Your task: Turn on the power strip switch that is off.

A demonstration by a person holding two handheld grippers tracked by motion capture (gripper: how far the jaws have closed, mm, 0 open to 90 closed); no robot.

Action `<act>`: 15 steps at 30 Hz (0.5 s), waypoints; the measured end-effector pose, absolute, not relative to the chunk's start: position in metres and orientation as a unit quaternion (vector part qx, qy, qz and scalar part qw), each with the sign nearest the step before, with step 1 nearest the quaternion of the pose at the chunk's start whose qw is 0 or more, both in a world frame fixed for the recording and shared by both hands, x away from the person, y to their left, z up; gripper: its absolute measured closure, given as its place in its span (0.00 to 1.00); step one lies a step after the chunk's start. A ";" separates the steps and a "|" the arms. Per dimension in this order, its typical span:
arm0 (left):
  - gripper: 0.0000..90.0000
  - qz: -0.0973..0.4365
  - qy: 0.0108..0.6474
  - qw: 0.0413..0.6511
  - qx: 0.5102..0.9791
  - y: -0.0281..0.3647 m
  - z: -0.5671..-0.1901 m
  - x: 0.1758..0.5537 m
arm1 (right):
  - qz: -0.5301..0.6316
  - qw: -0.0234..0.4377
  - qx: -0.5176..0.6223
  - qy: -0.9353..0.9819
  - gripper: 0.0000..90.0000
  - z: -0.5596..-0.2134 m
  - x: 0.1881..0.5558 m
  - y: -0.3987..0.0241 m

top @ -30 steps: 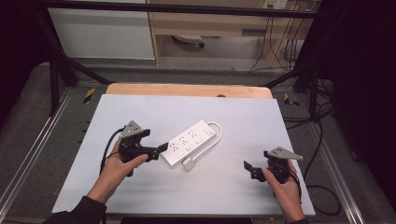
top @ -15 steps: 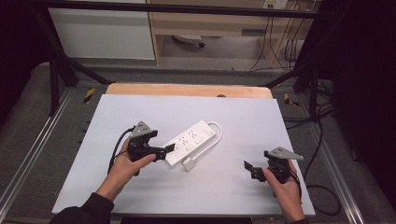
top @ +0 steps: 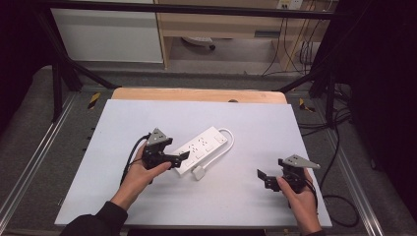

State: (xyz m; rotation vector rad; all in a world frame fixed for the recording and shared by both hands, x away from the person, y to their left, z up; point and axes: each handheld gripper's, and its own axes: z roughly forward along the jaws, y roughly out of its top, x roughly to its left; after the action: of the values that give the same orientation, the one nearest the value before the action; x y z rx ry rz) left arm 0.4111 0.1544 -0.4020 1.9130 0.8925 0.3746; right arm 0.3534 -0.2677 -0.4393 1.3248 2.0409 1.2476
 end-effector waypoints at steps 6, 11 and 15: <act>0.17 0.155 0.366 0.477 0.784 0.152 -0.404 0.413 | 0.448 0.202 0.473 0.731 0.04 -0.439 0.353 -0.268; 0.19 0.156 0.364 0.474 0.786 0.148 -0.406 0.414 | 0.448 0.204 0.472 0.731 0.04 -0.439 0.353 -0.268; 0.23 0.157 0.362 0.471 0.789 0.145 -0.407 0.414 | 0.449 0.203 0.473 0.730 0.04 -0.439 0.353 -0.268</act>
State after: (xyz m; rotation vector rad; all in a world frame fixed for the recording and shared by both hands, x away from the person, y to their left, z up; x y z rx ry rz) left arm 0.4144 0.1451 -0.4068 1.9318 0.8855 0.3857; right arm 0.3531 -0.2680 -0.4388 1.3191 2.0384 1.2531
